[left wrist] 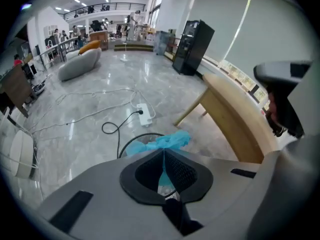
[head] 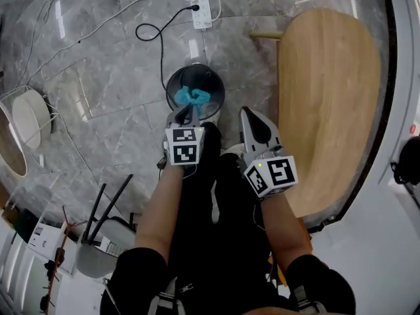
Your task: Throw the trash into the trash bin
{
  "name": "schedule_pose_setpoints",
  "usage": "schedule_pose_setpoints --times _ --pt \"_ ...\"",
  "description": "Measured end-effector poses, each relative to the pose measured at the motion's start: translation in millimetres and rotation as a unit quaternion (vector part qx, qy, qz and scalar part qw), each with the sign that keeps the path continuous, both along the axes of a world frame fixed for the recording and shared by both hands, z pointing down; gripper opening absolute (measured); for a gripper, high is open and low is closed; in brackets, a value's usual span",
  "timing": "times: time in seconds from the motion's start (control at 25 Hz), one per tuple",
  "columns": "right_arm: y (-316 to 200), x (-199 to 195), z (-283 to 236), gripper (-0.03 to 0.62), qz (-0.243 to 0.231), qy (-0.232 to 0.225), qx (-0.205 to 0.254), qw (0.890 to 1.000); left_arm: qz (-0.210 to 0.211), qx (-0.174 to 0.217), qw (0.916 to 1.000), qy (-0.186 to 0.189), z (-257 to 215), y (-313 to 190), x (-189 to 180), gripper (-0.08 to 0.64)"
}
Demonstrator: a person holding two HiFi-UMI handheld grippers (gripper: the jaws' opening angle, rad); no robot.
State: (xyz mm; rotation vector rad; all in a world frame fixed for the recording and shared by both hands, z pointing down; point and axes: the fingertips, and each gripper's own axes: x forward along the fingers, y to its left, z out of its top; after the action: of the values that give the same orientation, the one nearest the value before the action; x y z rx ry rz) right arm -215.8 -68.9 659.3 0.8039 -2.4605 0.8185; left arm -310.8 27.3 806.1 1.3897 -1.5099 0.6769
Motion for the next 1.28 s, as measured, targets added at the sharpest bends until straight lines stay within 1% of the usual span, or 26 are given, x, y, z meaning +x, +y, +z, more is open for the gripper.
schedule_pose_setpoints --times 0.2,0.36,0.4,0.48,0.56,0.64,0.68,0.72,0.76,0.8,0.88,0.92,1.04,1.12,1.2,1.28 --pt "-3.8 -6.4 3.9 0.011 -0.005 0.01 -0.006 1.0 0.02 -0.041 0.9989 -0.005 63.6 8.7 1.9 0.017" --pt "-4.3 -1.3 11.6 0.011 0.002 0.011 -0.01 1.0 0.033 -0.078 0.9964 -0.007 99.2 9.2 -0.8 0.018" --pt "-4.1 0.2 13.5 0.011 0.002 0.012 -0.009 1.0 0.035 -0.086 0.9957 -0.009 105.4 8.6 -2.6 0.042" --pt "-3.1 2.8 16.8 0.011 0.003 0.013 -0.009 1.0 0.037 -0.093 0.9949 -0.012 113.5 6.3 -6.0 0.154" --pt "-1.1 5.6 18.2 0.011 0.008 0.012 -0.011 1.0 0.039 -0.092 0.9949 -0.014 114.6 4.3 -8.5 0.198" --pt "-0.2 8.2 16.8 0.011 0.013 0.009 -0.011 1.0 0.037 -0.082 0.9956 -0.025 108.8 2.3 -12.2 0.215" --pt "-0.6 9.3 15.2 0.011 0.015 0.008 -0.01 1.0 0.031 -0.074 0.9961 -0.037 102.8 0.5 -15.8 0.212" --pt "-1.4 10.5 13.0 0.011 0.017 0.006 -0.008 1.0 0.02 -0.062 0.9966 -0.05 94.0 -2.0 -20.6 0.173" --pt "-2.4 11.8 10.3 0.011 0.019 0.003 -0.004 1.0 0.006 -0.047 0.997 -0.062 82.1 -5.2 -25.5 0.082" --pt "-3.4 13.0 7.0 0.011 0.021 -0.003 0.002 1.0 -0.009 -0.029 0.9973 -0.068 67.8 -9.2 -29.4 0.013" --pt "-4.9 14.3 0.0 0.011 0.022 -0.011 0.015 1.0 -0.028 0.01 0.9971 -0.07 34.9 -19.5 -32.5 0.012" --pt "-5.7 14.8 -3.7 0.011 0.021 -0.012 0.023 0.999 -0.03 0.027 0.9966 -0.071 16.9 -25.1 -31.6 0.012" --pt "-9.7 19.9 -18.1 0.011 0.025 -0.014 0.043 0.999 -0.019 0.085 0.9938 -0.07 -48.2 -44.0 -17.3 0.012" --pt "-14.3 25.9 -31.3 0.011 0.034 -0.019 0.051 0.998 -0.007 0.14 0.9877 -0.069 -104.4 -59.0 -2.4 0.012" --pt "-19.0 32.6 -47.0 0.011 0.042 -0.02 0.061 0.997 0.011 0.194 0.9779 -0.077 -160.2 -73.6 13.6 0.012" --pt "-23.5 40.2 -63.7 0.011 0.048 -0.012 0.082 0.995 0.029 0.233 0.9681 -0.088 -204.1 -85.3 29.1 0.012"
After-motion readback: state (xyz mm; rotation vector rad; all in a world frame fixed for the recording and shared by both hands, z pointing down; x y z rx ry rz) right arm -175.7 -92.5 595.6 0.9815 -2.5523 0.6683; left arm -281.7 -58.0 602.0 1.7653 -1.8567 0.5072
